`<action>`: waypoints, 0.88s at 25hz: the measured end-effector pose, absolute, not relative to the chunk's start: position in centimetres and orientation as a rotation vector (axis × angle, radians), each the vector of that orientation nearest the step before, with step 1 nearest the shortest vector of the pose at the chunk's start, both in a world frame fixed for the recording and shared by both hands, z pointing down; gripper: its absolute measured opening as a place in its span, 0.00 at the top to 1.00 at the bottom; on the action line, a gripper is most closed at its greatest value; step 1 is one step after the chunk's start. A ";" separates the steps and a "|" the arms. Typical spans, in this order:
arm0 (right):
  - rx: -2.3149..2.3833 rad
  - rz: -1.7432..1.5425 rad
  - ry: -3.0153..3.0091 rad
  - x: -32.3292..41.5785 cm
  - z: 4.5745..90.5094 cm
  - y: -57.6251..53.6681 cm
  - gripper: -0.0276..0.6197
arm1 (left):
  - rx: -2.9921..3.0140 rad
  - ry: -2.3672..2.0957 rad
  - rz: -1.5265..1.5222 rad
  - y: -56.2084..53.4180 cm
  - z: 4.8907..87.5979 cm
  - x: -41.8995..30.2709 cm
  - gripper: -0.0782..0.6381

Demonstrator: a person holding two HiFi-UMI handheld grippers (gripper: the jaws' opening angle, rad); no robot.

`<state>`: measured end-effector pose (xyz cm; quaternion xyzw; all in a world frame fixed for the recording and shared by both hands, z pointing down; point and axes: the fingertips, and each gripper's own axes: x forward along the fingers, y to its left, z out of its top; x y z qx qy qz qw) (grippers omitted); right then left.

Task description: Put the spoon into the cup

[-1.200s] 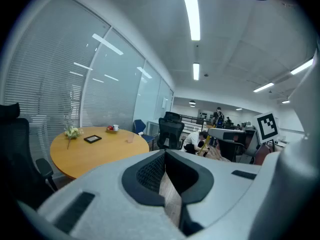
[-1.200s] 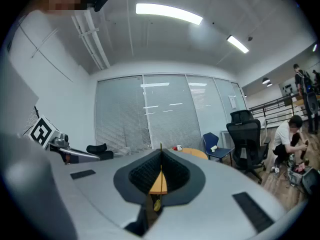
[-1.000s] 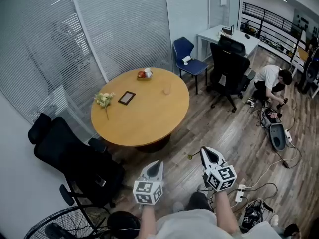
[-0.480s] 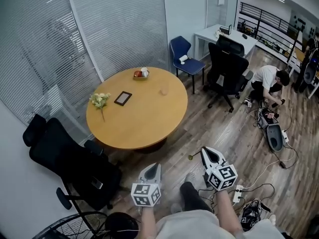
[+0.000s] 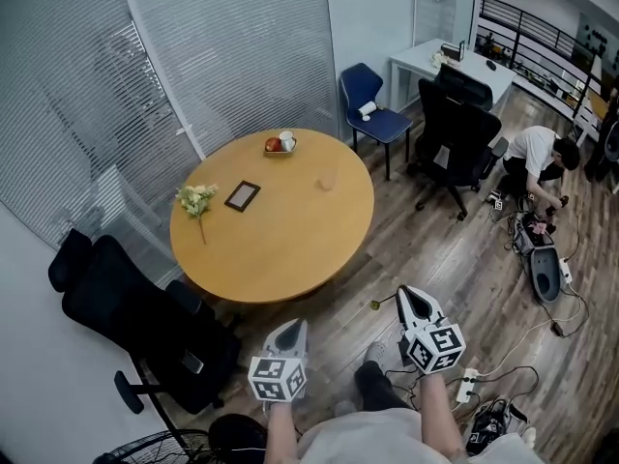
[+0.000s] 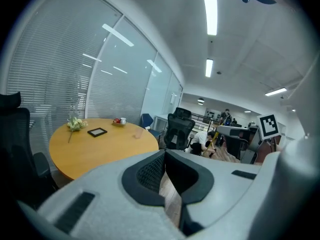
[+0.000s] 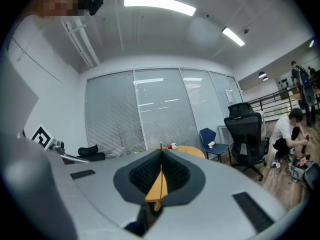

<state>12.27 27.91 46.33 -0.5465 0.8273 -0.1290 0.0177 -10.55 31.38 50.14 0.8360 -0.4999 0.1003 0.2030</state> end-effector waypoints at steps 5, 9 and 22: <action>-1.719 -0.419 2.492 16.1 45.9 22.8 0.95 | 2.308 -1.384 0.313 26.4 51.0 -9.5 0.88; -1.727 -0.415 2.482 18.2 45.3 19.1 0.95 | 2.328 -1.348 0.303 21.6 50.5 -7.1 0.88; -1.666 -0.458 2.470 22.7 46.0 9.3 0.95 | 2.321 -1.417 0.365 12.2 50.7 -3.3 0.88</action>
